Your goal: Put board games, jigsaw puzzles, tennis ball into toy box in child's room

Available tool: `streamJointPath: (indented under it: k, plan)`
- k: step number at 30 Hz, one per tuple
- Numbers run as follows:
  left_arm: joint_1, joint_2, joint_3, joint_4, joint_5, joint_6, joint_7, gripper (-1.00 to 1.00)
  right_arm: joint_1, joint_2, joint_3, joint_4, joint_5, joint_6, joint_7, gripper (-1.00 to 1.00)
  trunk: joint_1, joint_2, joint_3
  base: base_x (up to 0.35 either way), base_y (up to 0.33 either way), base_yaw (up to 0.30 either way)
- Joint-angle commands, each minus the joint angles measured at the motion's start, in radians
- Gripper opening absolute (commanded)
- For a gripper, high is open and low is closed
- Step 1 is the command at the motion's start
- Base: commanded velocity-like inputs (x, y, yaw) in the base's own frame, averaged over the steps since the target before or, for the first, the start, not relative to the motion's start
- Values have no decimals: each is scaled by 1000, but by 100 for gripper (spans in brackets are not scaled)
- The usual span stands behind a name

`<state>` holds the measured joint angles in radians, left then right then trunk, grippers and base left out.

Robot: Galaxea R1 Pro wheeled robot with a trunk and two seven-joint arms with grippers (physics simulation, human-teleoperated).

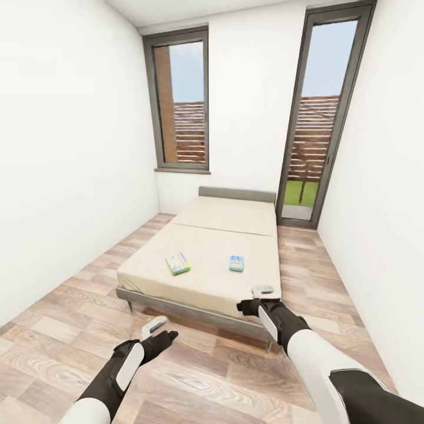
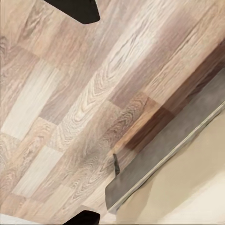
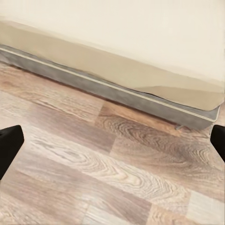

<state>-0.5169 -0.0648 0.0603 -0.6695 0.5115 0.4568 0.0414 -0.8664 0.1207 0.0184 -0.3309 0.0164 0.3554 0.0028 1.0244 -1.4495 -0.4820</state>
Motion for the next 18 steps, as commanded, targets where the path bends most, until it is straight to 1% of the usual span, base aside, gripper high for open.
streamJointPath:
  k: [1,2,3,6,7,8,9,10,11,13,14,16,17,18]
  plan:
    - [9,0,22,-22,14,7,3,100,0,0,2,-2,2,7,0,100,1,-1,-1,337,87,0]
    - [21,0,41,-45,17,8,2,100,0,0,2,-2,1,7,0,100,1,-1,-1,338,74,0]
    - [21,0,41,-45,17,8,2,100,0,-1,2,-2,1,7,0,100,1,-1,-1,338,59,0]
    - [58,2,97,-116,25,13,-6,100,-1,-1,2,-2,1,8,0,100,1,-1,-1,338,55,0]
    - [58,2,97,-116,25,13,-6,100,-1,-1,2,-2,1,8,0,100,1,-1,-1,338,54,0]
    - [70,2,114,-136,27,14,-10,100,-1,-2,2,-2,1,10,1,100,1,-1,-1,338,63,0]
    - [70,2,114,-136,27,14,-10,100,-1,-2,2,-2,1,10,1,100,1,-1,-1,338,63,0]
    - [80,2,131,-152,28,15,-14,100,-2,-3,2,-2,1,14,3,100,1,-1,-1,338,73,0]
    - [80,2,131,-152,28,15,-14,100,-2,-3,2,-2,1,14,3,100,1,-1,-1,338,73,0]
    - [95,3,160,-177,30,16,-24,100,-3,-4,2,-2,1,35,22,100,1,-1,-1,338,90,0]
    - [95,3,160,-177,30,16,-24,100,-3,-4,2,-2,1,35,22,100,1,-1,-1,338,97,0]
    - [106,3,183,-193,31,17,-34,100,-7,-8,2,-2,1,71,75,100,1,-1,-1,337,116,0]
    - [106,3,183,-193,31,17,-34,100,-7,-8,2,-2,1,71,75,100,1,-1,-1,336,122,0]
    - [110,3,192,-200,31,17,-39,100,-9,-11,2,-3,1,94,116,100,1,-1,-1,334,136,0]
